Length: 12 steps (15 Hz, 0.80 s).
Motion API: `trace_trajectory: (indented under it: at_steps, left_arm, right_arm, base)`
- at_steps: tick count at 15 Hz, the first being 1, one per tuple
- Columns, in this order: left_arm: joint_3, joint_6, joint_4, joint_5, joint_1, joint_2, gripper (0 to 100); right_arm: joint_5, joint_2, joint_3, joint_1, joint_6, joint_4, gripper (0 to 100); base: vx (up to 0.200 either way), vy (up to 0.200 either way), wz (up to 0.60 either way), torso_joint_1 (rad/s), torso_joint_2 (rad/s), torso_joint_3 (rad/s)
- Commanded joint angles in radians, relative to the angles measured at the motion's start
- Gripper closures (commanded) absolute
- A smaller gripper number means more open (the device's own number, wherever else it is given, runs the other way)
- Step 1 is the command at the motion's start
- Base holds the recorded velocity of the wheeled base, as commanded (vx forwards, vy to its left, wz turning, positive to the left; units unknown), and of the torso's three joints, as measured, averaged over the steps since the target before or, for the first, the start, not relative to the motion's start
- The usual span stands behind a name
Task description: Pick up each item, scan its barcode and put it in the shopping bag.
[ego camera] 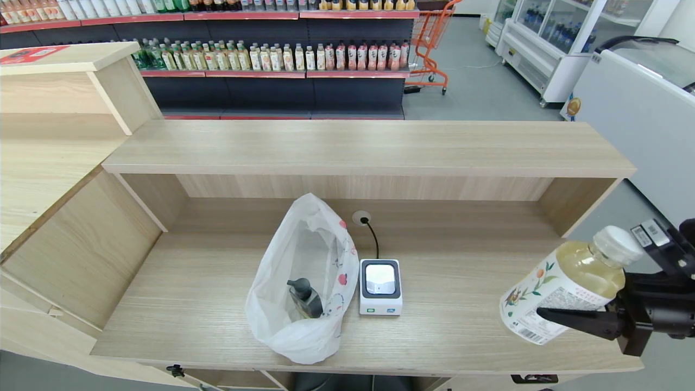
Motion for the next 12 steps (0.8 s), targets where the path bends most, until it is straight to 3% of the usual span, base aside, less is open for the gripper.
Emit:
trace_trajectory:
  at_steps: [1, 10, 12]
  left_arm:
    - [0.000, 0.000, 0.000, -0.001, 0.000, 0.000, 0]
    - [0.000, 0.000, 0.000, 0.000, 0.000, 0.000, 0]
    - [0.000, -0.002, 0.000, 0.000, 0.000, 0.000, 0]
  right_arm:
    - [-0.030, -0.015, -0.047, 0.008, 0.059, -0.001, 100]
    - [-0.122, -0.024, -0.134, 0.068, 0.266, -0.001, 100]
    - [-0.145, -0.023, -0.148, 0.091, 0.300, -0.001, 100]
  base:
    - [0.000, 0.000, 0.00, 0.000, 0.00, 0.000]
    - [0.000, 0.000, 0.00, 0.000, 0.00, 0.000]
    - [0.000, 0.200, 0.00, -0.007, 0.00, 0.005]
